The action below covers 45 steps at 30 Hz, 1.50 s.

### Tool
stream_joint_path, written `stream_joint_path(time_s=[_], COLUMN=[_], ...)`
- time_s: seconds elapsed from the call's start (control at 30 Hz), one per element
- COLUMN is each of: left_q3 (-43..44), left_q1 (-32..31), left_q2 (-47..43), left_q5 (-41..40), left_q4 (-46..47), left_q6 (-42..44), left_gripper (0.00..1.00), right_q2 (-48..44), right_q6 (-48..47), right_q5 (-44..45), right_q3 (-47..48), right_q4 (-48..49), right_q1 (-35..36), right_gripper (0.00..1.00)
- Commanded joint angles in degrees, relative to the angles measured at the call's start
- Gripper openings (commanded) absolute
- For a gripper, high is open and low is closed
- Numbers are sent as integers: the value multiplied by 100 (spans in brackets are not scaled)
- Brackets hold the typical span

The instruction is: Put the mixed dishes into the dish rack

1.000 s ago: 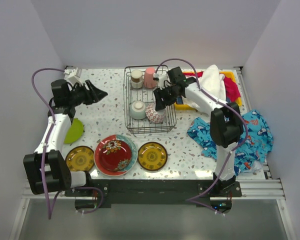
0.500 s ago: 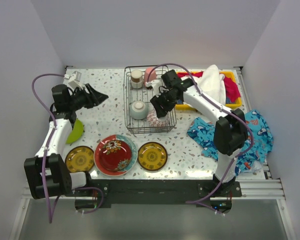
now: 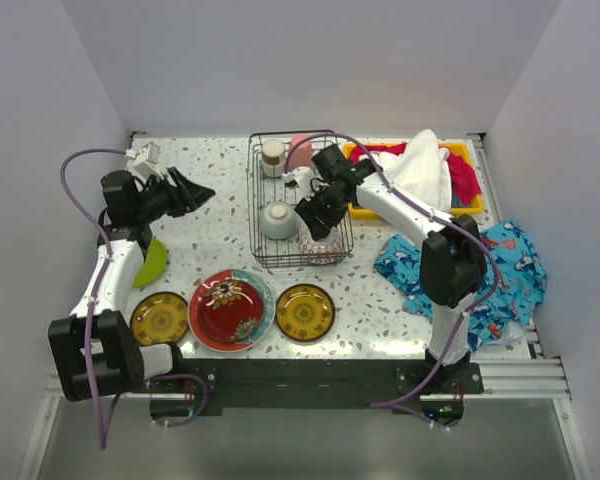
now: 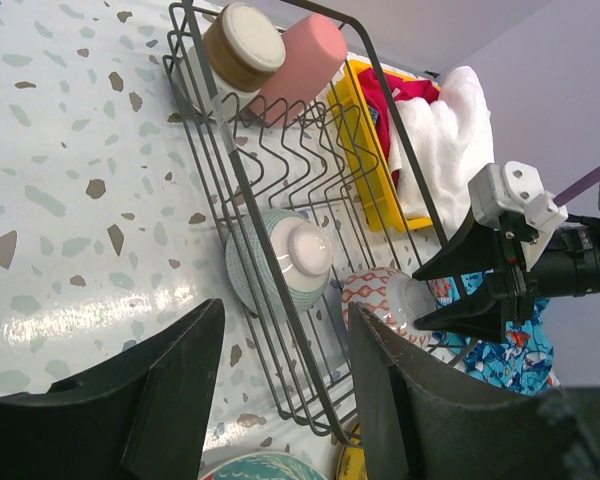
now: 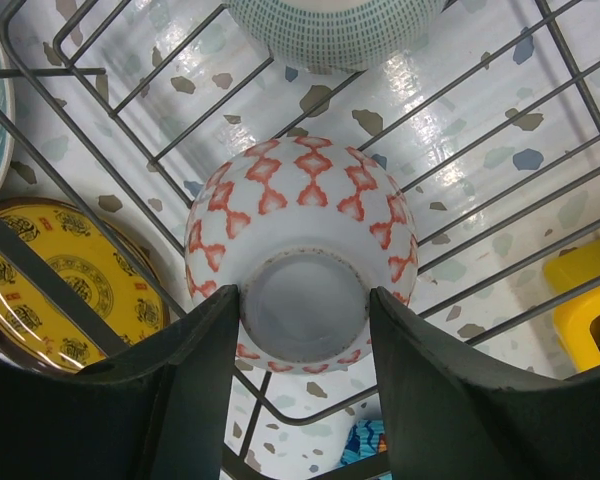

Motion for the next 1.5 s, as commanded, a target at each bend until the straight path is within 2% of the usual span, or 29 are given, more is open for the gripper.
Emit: stream_joint_path(time_s=[0.0, 0.13, 0.27, 0.63, 0.73, 0.8, 0.83, 0.97, 1.07, 1.2, 1.37, 1.4, 1.47], left_q3=[-74, -100, -250, -654, -724, -733, -716, -584, -461, -400, 249, 634, 1101], left_q1=[66, 83, 110, 277, 321, 347, 347, 356, 356, 347, 356, 356, 356], left_q2=[-200, -288, -402, -798, -851, -859, -860, -825, -719, -561, -333, -237, -78], left_q5=[118, 118, 127, 153, 162, 179, 197, 276, 417, 373, -75, -293, -680], left_q4=[264, 255, 308, 247, 255, 255, 255, 185, -33, -385, -2104, -2379, -3158], left_q6=[-30, 22, -48, -127, -162, -197, -197, -136, 101, 705, 1927, 2460, 2982], left_gripper=[57, 57, 57, 57, 57, 57, 57, 58, 59, 59, 58, 58, 58], right_q2=[-201, -299, -18, 370, 431, 440, 423, 37, -306, -728, -1491, -1572, -1634], right_q6=[-57, -127, -67, 75, 22, -4, -22, -57, -75, -14, 276, 355, 461], right_q5=[381, 416, 407, 424, 512, 653, 671, 645, 601, 435, -93, -137, -59], right_q3=[77, 85, 217, 736, 692, 604, 595, 595, 718, 596, -334, -450, -617], right_q4=[60, 175, 33, 183, 148, 105, 0, -272, -484, -450, 540, 709, 1193], right_q1=[34, 34, 34, 228, 228, 228, 228, 228, 219, 210, 96, 78, 52], right_gripper=[55, 57, 41, 40, 42, 47, 56, 67, 73, 75, 75, 75, 75])
